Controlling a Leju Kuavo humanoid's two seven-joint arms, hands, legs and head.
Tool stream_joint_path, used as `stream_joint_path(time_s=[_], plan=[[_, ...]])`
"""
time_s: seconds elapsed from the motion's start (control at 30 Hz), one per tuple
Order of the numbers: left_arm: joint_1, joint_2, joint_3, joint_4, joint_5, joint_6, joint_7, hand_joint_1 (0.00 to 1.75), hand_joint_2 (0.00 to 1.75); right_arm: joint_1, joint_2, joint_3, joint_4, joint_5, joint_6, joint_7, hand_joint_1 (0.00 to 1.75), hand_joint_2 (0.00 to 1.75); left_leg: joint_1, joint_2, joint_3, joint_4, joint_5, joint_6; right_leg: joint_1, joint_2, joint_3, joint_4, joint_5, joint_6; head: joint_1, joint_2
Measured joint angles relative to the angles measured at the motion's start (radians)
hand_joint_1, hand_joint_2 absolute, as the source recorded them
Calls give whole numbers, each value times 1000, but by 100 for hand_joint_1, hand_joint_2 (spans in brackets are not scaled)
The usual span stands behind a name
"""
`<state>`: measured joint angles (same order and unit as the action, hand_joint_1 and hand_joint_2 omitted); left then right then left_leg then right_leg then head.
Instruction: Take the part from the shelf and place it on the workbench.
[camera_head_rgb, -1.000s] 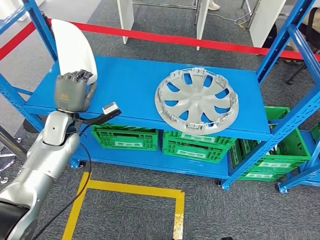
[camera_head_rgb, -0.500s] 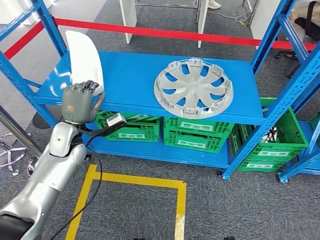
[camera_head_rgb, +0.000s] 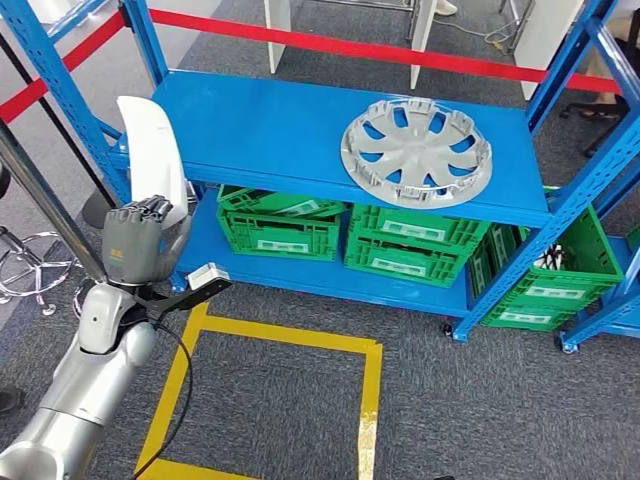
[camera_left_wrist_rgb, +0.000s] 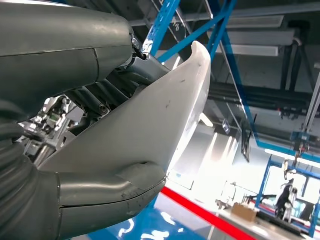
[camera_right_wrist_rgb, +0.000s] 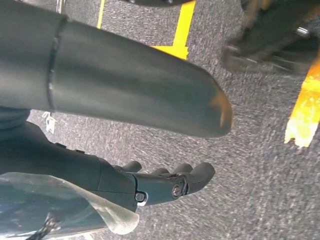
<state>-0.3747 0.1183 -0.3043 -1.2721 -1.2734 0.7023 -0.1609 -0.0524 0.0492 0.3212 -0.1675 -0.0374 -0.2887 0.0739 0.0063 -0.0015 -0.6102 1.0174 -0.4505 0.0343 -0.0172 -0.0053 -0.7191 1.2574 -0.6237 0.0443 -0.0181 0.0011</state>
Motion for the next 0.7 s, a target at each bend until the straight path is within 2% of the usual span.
stream_joint_path(time_s=[0.03,0.07,0.1,0.13,0.17,0.2,0.23,0.27,0.3,0.33,0.37,0.4,0.43,0.47,0.5,0.53,0.57,0.6,0.63,0.7], plan=[[7,0,6,-3,2,0,-6,175,175,-1,0,0,0,0,-3,-1,0,0,-3,0,-15,1,12,1,2,1,5,41,-3,-3,0,0],[14,0,11,-4,4,0,-10,175,175,-2,0,0,0,0,-5,-1,0,0,-6,0,-30,1,24,1,5,2,25,52,17,-7,0,0],[19,0,16,-5,5,0,-14,175,175,-3,0,0,0,0,-6,-2,0,0,-9,-1,-44,2,36,0,9,3,61,29,48,-14,0,0],[22,0,20,-6,6,0,-17,175,175,-3,0,0,0,0,-7,-2,0,0,-10,-1,-55,2,46,-1,14,5,111,-27,72,-23,0,0],[24,0,23,-8,6,0,-19,175,175,-5,0,0,0,0,-8,-2,0,0,-13,-1,-63,3,56,-2,20,8,174,-105,78,-32,0,0],[24,0,27,-11,6,0,-20,175,175,-7,0,0,0,-1,-8,-2,0,0,-14,-1,-69,3,66,-5,24,11,230,-185,68,-39,-1,0],[25,0,30,-13,7,0,-20,175,175,-9,0,0,0,-1,-8,-2,0,0,-14,-1,-72,1,77,-9,28,13,270,-246,54,-43,-1,0],[25,0,32,-15,7,0,-21,175,175,-10,0,0,0,-1,-8,-2,0,0,-15,-1,-75,-2,88,-14,31,14,291,-284,43,-45,-1,0],[26,0,35,-16,7,0,-21,175,175,-11,1,0,0,-1,-8,-3,0,0,-14,-1,-77,-8,102,-19,31,13,290,-299,46,-45,-1,0],[27,0,37,-16,7,0,-21,175,175,-11,3,0,0,-1,-8,-3,0,0,-14,-2,-80,-11,103,-24,29,10,284,-302,57,-49,-1,0],[29,0,39,-16,7,0,-23,175,175,-11,5,0,0,-2,-8,-3,0,0,-13,-2,-86,-3,85,-29,27,6,276,-305,70,-55,-1,0],[29,1,41,-16,7,0,-25,175,175,-11,7,0,0,-2,-9,-4,0,0,-12,-3,-95,25,48,-35,24,2,265,-307,84,-60,-2,0],[30,0,43,-16,7,0,-27,175,175,-11,8,-1,0,-3,-9,-6,0,0,-9,-2,-107,75,-6,-39,22,-1,255,-306,95,-65,-3,0],[30,0,46,-16,7,0,-31,175,175,-11,8,-1,0,-5,-10,-8,0,0,-6,-2,-120,143,-59,-44,22,-2,239,-302,106,-68,-5,0],[31,0,50,-16,5,0,-35,175,175,-11,8,-1,0,-6,-12,-11,0,0,-3,-2,-129,212,-95,-48,22,-4,223,-297,115,-68,-6,0],[32,0,54,-16,3,0,-38,175,175,-11,8,-1,0,-8,-13,-13,0,0,0,-2,-130,264,-106,-52,21,-5,206,-291,123,-67,-7,0],[32,0,59,-16,-1,0,-42,175,175,-11,8,-1,0,-9,-14,-15,0,0,2,-2,-121,287,-96,-55,21,-6,189,-283,130,-65,-7,0],[32,1,64,-16,-7,0,-44,175,175,-10,8,-1,0,-11,-15,-16,0,0,4,-2,-94,270,-71,-57,19,-6,172,-273,135,-63,-7,0],[31,3,68,-16,-14,0,-44,175,175,-10,8,-2,0,-13,-16,-17,0,0,6,-1,-53,220,-46,-59,17,-7,158,-263,138,-60,-7,0],[26,11,73,-16,-27,0,-42,175,175,-10,7,-3,0,-16,-18,-15,0,0,6,-2,30,96,-36,-59,19,-8,131,-242,144,-52,-8,0]])
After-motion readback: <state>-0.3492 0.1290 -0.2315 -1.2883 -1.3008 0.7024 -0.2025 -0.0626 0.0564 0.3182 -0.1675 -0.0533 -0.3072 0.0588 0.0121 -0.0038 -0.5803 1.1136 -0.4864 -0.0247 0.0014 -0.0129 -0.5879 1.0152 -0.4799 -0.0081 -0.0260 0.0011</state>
